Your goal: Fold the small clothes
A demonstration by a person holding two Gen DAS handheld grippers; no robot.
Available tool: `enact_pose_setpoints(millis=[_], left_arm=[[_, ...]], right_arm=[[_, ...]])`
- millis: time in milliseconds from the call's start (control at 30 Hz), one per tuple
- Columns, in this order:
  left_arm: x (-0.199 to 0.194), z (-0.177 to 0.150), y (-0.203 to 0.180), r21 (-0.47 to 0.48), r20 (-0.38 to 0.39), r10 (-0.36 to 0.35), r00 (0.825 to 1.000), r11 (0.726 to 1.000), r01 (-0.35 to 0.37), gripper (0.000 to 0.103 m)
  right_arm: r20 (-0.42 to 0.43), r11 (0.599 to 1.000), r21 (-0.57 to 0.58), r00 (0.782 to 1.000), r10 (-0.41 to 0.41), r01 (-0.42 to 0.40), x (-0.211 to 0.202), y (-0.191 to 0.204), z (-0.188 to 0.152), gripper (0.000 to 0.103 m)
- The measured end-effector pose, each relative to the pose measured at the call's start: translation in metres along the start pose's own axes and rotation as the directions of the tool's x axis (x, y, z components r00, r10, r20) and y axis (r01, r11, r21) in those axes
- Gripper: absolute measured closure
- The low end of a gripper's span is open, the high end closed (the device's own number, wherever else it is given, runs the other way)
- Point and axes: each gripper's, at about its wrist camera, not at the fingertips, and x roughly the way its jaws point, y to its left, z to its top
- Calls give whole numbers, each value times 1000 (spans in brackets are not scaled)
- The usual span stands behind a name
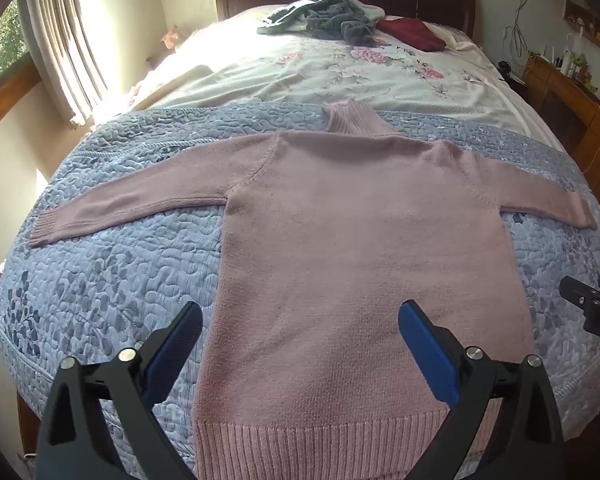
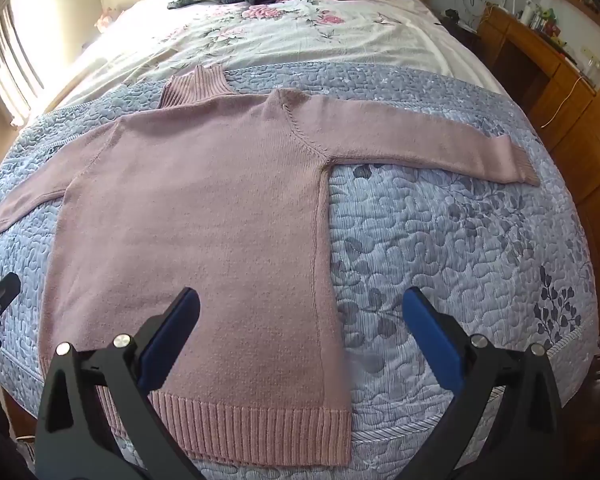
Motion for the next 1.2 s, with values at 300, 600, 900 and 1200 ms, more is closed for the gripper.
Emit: enact_pose_setpoints(millis=[300, 600, 900, 1200], left_arm=[[3, -1, 0, 2, -5, 8, 1000, 1000, -8, 4], [4, 1, 1, 5, -8, 12, 1000, 1000, -12, 4], [5, 0, 2, 8, -8, 15, 1000, 1000, -15, 4], [4, -1, 4, 10, -10, 17, 1000, 1000, -17, 4]], right_arm=[[1, 1000, 2, 1000, 8, -8, 4, -4, -3, 3], [2, 1000, 5, 1000, 13, -14, 6, -7, -1, 3], [6, 1000, 1, 1000, 17, -17, 2, -1, -1, 3], [6, 1000, 0, 1000, 18, -18, 1, 0, -1, 3]])
